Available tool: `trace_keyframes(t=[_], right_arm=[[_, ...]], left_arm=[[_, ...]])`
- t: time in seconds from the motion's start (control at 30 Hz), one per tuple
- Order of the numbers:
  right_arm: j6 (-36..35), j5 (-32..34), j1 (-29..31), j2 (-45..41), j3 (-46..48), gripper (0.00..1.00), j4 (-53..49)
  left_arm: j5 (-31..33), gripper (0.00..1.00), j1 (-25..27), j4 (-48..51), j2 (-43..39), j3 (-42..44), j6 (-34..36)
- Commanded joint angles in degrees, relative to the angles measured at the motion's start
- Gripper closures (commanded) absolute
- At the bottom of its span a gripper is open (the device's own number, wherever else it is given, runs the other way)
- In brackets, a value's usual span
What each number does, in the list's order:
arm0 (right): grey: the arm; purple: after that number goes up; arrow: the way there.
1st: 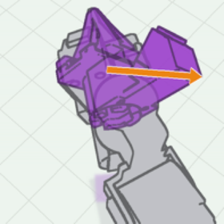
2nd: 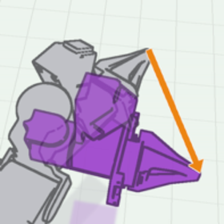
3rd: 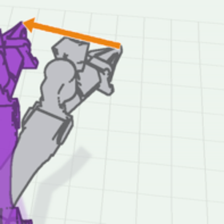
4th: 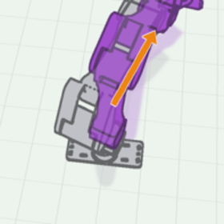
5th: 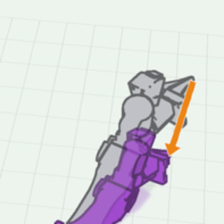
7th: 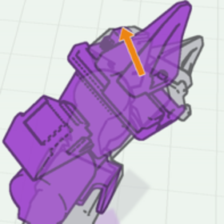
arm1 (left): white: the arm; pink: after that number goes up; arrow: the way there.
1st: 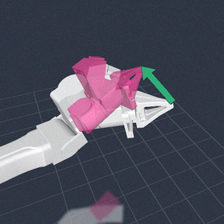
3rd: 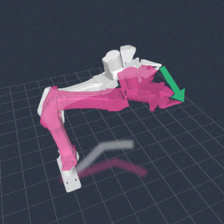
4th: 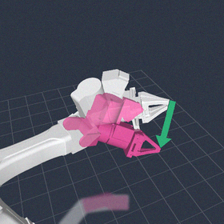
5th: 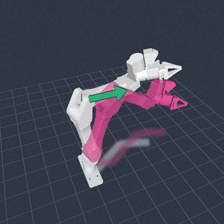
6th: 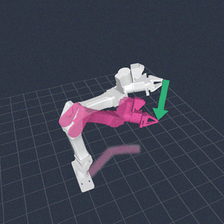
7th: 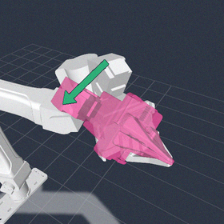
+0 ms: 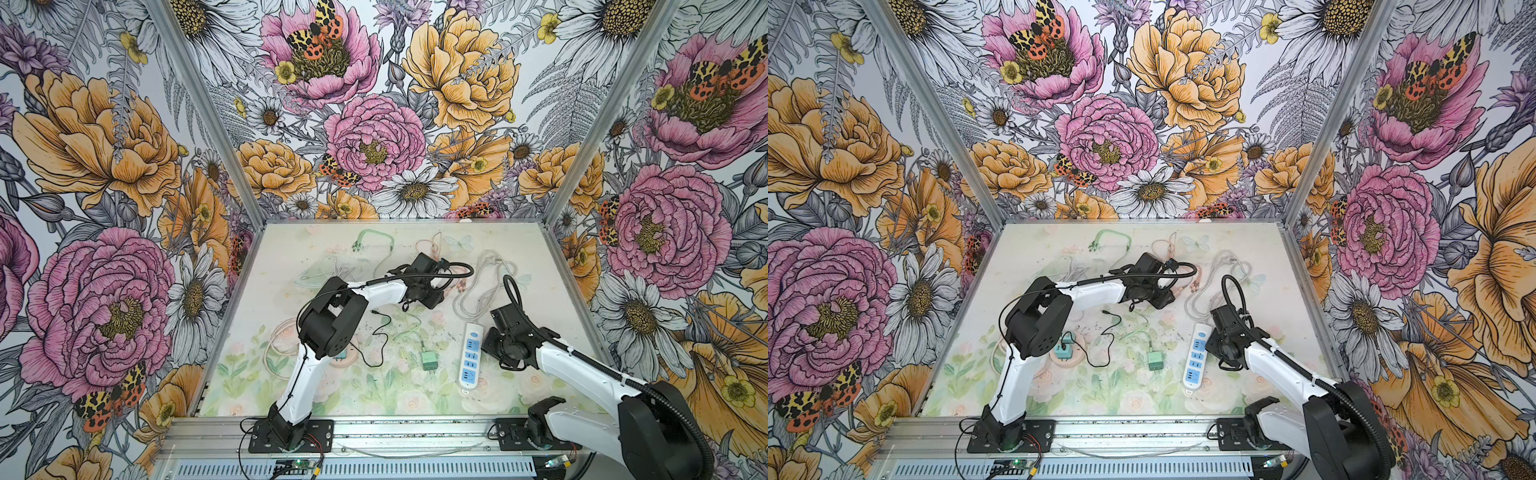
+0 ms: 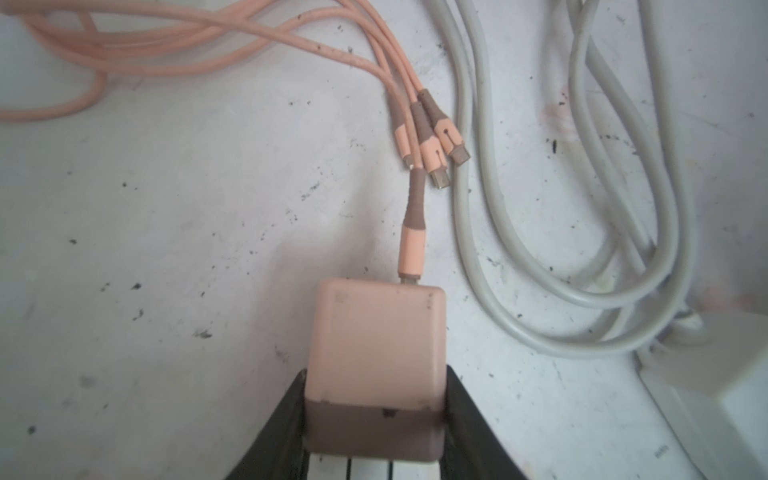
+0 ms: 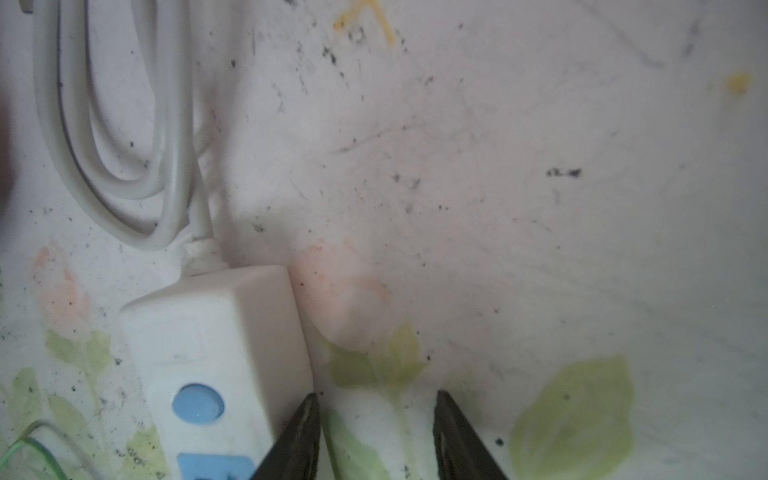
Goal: Insert the plug
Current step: 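Grasp the pink charger with the left gripper and lift it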
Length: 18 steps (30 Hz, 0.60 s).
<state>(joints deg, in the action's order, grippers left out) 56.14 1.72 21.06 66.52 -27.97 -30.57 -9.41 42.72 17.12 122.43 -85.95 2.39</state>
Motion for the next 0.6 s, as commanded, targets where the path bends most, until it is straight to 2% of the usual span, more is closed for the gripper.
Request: trace_keyframes(t=[0.0, 0.27, 0.57], right_arm=[[0.2, 2.1, 0.7, 2.9, -2.2, 0.54, 2.2], [-1.8, 3.8, 1.9, 10.5, -6.5, 0.53, 5.9], [-5.3, 7.1, 2.0, 15.1, -9.6, 0.51, 8.9]], left_arm=[[1.3, 0.74, -0.4, -4.7, -6.4, 3.0, -1.8], [1.7, 0.76, 0.1, -8.0, -14.9, 10.0, -2.6], [2.7, 0.76, 0.2, -10.2, -17.5, 14.0, -4.7]])
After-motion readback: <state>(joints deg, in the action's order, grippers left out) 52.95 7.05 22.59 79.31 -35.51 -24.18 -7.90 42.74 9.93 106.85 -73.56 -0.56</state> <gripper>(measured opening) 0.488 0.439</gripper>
